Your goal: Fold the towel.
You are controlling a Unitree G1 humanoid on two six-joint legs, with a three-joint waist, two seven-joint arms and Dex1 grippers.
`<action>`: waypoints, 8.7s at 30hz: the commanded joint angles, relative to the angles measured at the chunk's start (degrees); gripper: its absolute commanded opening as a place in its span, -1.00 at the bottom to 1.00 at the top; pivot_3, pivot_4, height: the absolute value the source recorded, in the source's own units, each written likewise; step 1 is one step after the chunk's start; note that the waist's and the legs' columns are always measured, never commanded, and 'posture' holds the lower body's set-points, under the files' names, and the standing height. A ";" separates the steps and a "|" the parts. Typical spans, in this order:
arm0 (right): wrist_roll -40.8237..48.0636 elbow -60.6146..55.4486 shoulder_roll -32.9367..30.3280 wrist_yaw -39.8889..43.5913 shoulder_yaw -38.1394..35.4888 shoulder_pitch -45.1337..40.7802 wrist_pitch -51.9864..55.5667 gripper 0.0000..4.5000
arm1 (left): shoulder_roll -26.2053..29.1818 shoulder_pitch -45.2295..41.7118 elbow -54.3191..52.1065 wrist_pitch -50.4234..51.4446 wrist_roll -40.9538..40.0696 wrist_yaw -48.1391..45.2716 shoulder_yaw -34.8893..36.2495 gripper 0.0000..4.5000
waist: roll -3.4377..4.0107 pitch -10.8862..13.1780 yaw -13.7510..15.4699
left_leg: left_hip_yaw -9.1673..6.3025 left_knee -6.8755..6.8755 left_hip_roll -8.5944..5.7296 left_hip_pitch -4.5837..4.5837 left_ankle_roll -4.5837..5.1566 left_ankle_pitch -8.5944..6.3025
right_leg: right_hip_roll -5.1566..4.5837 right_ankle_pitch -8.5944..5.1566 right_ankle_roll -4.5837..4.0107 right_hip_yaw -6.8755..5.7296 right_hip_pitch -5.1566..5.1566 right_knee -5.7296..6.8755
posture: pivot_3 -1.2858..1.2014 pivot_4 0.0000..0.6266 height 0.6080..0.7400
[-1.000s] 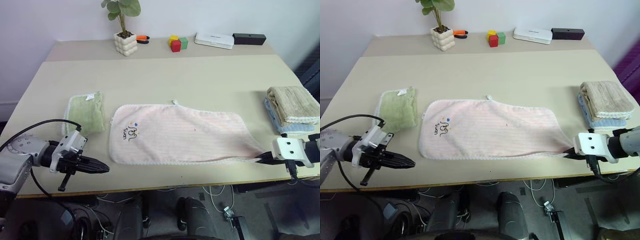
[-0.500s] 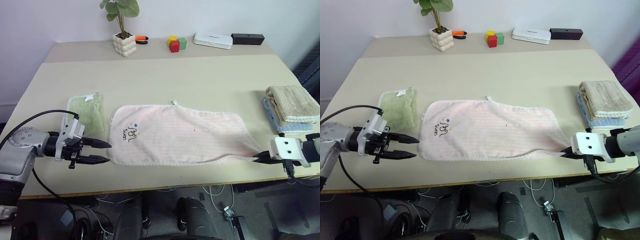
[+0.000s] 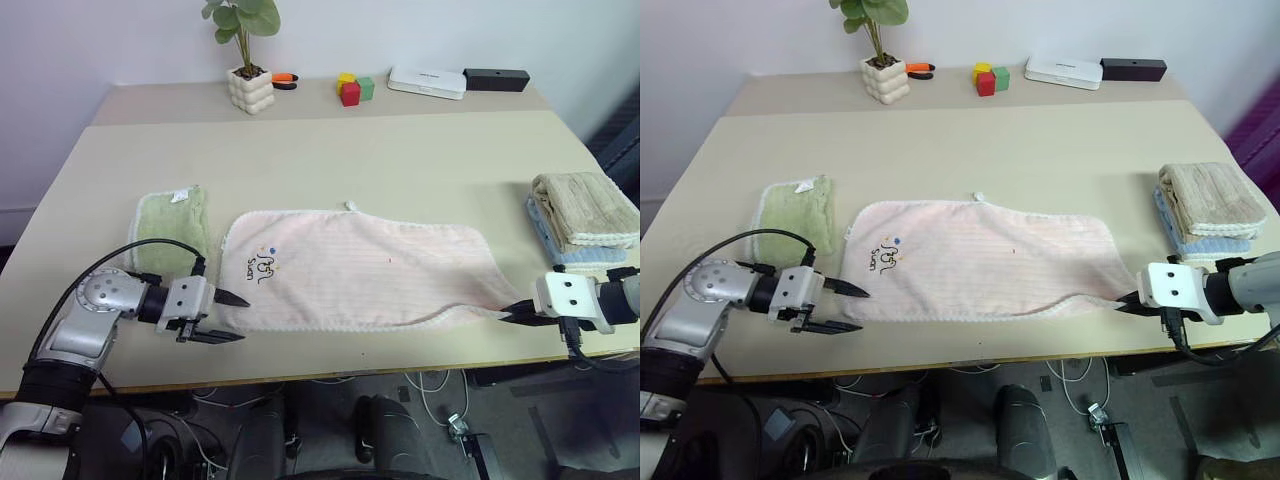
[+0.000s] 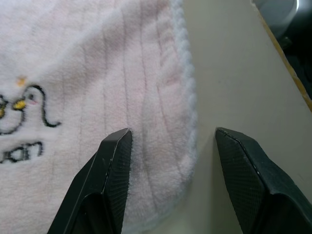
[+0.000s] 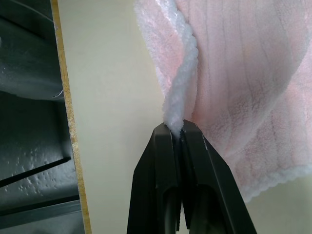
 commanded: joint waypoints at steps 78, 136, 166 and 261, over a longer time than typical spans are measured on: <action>-13.74 30.70 12.16 -17.52 9.24 -31.30 -10.90 -0.59 | -8.63 -28.53 35.90 -0.23 1.87 6.49 3.63 -0.38 | 0.13 -0.08 -0.34 | 0.28 0.00 -0.11 0.17 0.07 -0.03 | -0.11 0.02 0.12 0.00 0.17 -0.03 | 0.03 -0.52 1.00; 8.36 -8.09 46.05 -62.07 -9.94 -13.15 29.87 -0.24 | -32.27 -8.76 -7.06 44.43 -23.11 45.32 16.22 -0.39 | -0.06 -0.19 -0.23 | -0.05 -0.11 -0.06 0.18 0.22 -0.11 | 0.06 0.01 0.10 0.01 0.24 0.00 | 0.03 -0.52 1.00; 69.99 -38.15 45.97 -94.32 -32.17 16.65 60.91 1.00 | -13.58 -22.89 9.84 29.98 -18.28 -5.38 8.63 0.98 | -0.07 -0.19 0.37 | -0.24 -0.23 -0.03 0.06 0.37 -0.23 | 0.05 -0.12 -0.15 -0.03 0.21 -0.26 | 0.03 -0.52 1.00; 30.05 -32.35 32.70 -45.93 -9.29 -14.12 56.12 0.97 | -9.85 -11.87 -3.45 31.74 -21.32 3.35 12.77 1.00 | -0.22 -0.06 -0.12 | -0.17 -0.15 -0.01 -0.06 0.40 -0.25 | 0.02 -0.10 -0.17 -0.02 0.07 -0.25 | 0.03 -0.52 1.00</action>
